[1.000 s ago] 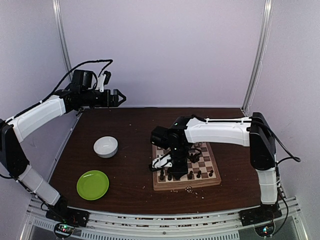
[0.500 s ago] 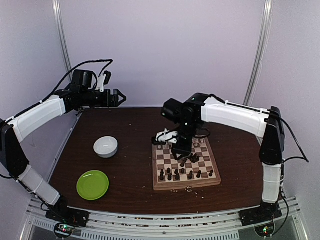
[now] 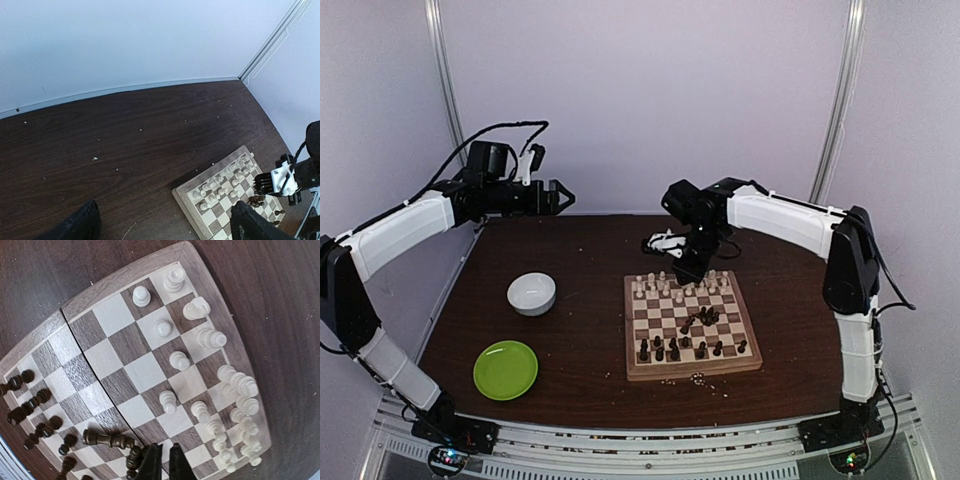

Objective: Set up the chess pieces on the board
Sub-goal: Adjust the pawn on the chessboard.

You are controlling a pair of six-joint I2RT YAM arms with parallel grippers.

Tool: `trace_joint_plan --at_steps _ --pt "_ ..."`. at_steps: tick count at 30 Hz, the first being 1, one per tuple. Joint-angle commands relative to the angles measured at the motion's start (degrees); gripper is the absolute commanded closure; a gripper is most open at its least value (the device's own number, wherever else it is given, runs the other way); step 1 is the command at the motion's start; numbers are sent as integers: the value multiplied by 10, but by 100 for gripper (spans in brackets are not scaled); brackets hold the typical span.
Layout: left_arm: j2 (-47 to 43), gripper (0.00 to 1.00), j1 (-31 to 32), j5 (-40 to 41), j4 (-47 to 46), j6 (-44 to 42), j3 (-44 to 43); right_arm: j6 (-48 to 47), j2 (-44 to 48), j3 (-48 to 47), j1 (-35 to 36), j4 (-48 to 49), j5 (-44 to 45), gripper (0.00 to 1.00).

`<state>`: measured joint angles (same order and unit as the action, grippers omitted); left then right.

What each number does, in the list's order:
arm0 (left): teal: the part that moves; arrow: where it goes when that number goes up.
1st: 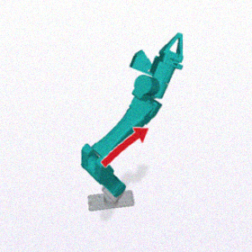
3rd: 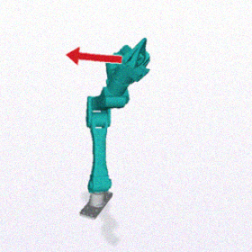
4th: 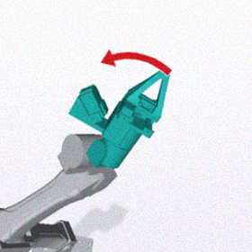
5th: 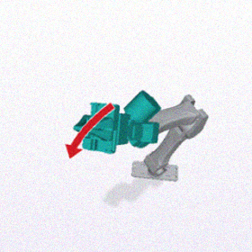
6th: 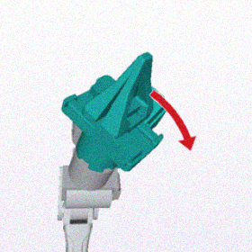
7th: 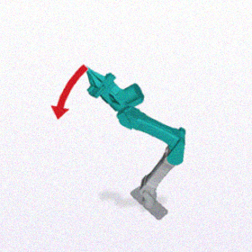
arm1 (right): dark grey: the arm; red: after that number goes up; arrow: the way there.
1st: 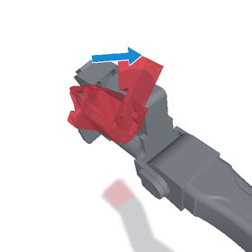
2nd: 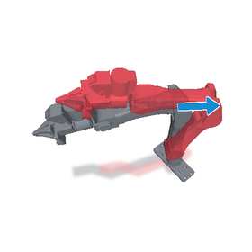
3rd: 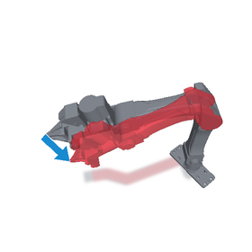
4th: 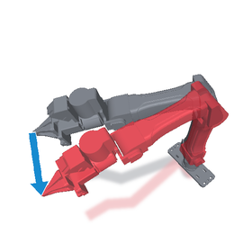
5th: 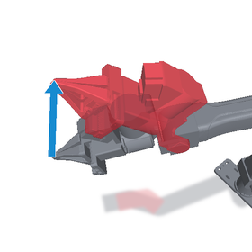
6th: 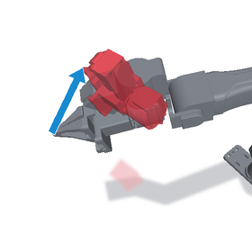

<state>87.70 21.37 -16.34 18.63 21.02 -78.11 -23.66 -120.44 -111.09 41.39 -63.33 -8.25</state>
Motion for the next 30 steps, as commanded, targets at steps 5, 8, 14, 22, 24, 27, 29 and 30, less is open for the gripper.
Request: trace_joint_plan --at_steps 5,8,14,22,24,27,29,30 --pt "8 8 -1 -11 -27 4 2 -3 -17 49 5 21 -31 100" --pt "10 8 -2 -12 -27 4 1 -4 -26 59 4 32 -30 100" --pt "13 9 -2 -12 -26 3 1 -1 -41 62 5 54 -15 100" --pt "15 9 -3 -13 -25 4 1 4 -58 58 4 65 5 100" --pt "14 9 -3 -14 -25 4 0 5 -60 56 4 66 9 100" --pt "15 9 -4 -17 -25 5 0 5 -63 54 4 69 18 100" --pt "15 9 -5 -19 -26 7 0 5 -64 53 4 69 24 100" --pt "16 9 -6 -20 -26 7 0 5 -65 52 4 71 26 100"
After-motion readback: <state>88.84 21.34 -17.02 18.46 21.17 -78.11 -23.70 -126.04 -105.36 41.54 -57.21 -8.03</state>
